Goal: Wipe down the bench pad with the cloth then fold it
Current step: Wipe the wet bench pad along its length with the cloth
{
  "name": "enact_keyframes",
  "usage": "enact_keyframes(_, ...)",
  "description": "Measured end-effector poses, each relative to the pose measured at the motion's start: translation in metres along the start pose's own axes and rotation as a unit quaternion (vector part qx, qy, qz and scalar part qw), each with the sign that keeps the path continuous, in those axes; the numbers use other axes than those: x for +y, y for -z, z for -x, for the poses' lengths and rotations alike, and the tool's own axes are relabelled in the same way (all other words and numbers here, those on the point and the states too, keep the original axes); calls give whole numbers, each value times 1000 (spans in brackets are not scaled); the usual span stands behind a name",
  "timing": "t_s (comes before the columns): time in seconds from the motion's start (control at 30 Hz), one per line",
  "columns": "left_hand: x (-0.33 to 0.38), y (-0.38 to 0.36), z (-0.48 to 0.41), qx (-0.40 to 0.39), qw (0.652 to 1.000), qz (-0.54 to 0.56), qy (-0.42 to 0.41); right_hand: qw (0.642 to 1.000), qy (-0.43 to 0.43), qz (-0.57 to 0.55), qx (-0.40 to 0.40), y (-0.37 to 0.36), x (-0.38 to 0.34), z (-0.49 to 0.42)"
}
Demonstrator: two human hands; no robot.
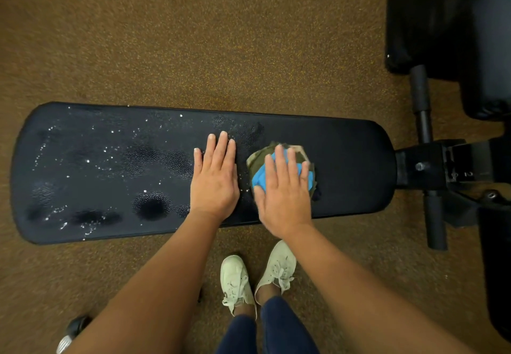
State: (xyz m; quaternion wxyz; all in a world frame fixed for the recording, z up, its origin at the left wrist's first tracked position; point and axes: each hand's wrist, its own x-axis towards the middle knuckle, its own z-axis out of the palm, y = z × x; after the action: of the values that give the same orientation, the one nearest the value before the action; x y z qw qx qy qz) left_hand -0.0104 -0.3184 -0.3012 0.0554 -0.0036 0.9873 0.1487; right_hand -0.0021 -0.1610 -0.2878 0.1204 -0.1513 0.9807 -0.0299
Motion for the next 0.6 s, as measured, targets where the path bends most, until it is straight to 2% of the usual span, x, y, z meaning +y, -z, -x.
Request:
enact_keyframes(0.1, -2, -2, 1, 6, 1000, 0, -4, 982, 184, 24, -20, -5, 25, 21)
enact_keyframes(0.13, -3, -1, 1, 8, 1000, 2, -5, 976, 214, 32, -17, -5, 38, 20)
enact_keyframes(0.2, -3, 0, 1, 11, 1000, 7, -7, 983, 182, 34, -3, -3, 54, 8)
enact_keyframes(0.3, -2, 0, 1, 8, 1000, 8, -5, 1000, 24, 16, 7, 5, 36, -17)
enact_keyframes(0.37, -1, 0, 1, 4, 1000, 6, 0, 1000, -6, 6, 9, 6, 11, -19)
enact_keyframes(0.43, -2, 1, 1, 2, 1000, 3, 7, 998, 62, 10, 0, 2, 6, -8)
enact_keyframes(0.53, -7, 3, 0, 1, 1000, -3, 16, 977, 214, 20, -14, 1, 36, 7)
enact_keyframes(0.6, -10, 5, 0, 0, 1000, -6, 15, 978, 206, 31, -6, 2, 53, -2)
